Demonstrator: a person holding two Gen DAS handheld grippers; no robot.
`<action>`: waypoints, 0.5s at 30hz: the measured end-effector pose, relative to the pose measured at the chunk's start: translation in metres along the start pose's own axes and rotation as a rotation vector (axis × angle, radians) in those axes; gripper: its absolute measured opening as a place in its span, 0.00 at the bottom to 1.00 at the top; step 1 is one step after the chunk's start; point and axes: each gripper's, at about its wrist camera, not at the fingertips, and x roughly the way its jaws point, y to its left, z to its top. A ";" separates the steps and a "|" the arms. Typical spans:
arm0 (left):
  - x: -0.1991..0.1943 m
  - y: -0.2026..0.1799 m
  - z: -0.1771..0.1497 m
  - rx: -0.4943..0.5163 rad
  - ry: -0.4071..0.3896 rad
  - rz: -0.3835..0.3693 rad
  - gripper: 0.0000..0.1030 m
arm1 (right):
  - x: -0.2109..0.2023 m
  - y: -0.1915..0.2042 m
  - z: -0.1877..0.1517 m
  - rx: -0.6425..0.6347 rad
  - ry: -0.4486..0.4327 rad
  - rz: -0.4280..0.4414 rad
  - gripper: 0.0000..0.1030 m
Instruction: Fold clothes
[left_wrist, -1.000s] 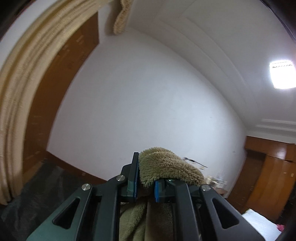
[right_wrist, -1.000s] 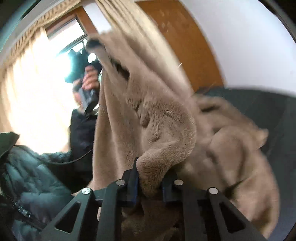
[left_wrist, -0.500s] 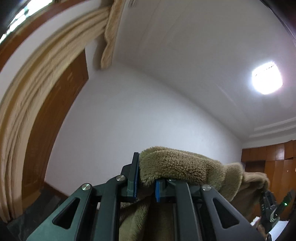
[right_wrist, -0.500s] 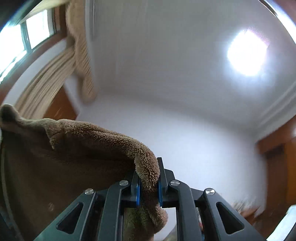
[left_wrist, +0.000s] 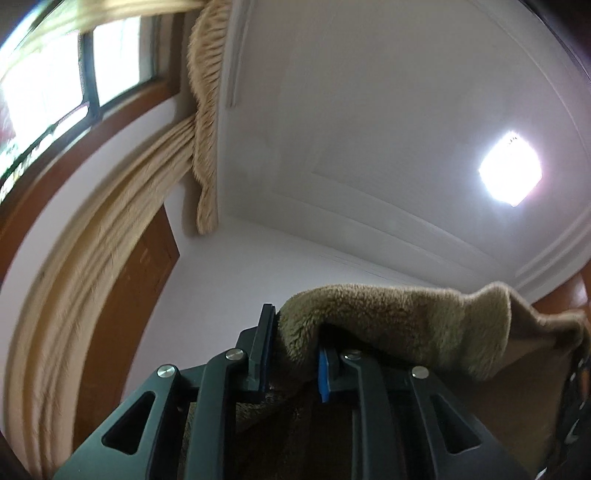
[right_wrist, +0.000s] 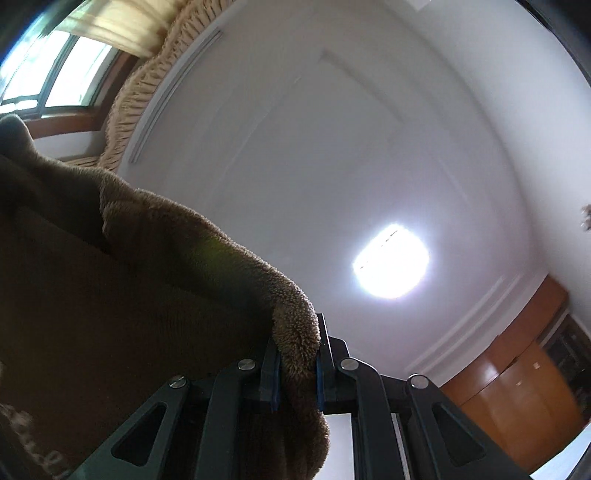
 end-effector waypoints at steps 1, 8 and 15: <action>-0.002 -0.003 -0.001 0.024 -0.003 0.005 0.25 | 0.001 -0.001 0.002 -0.006 0.002 -0.008 0.13; 0.032 0.011 -0.048 0.065 0.169 0.048 0.25 | 0.012 0.024 -0.033 -0.143 0.142 0.047 0.14; 0.105 0.032 -0.129 0.110 0.391 0.146 0.25 | 0.005 0.093 -0.111 -0.316 0.288 0.159 0.14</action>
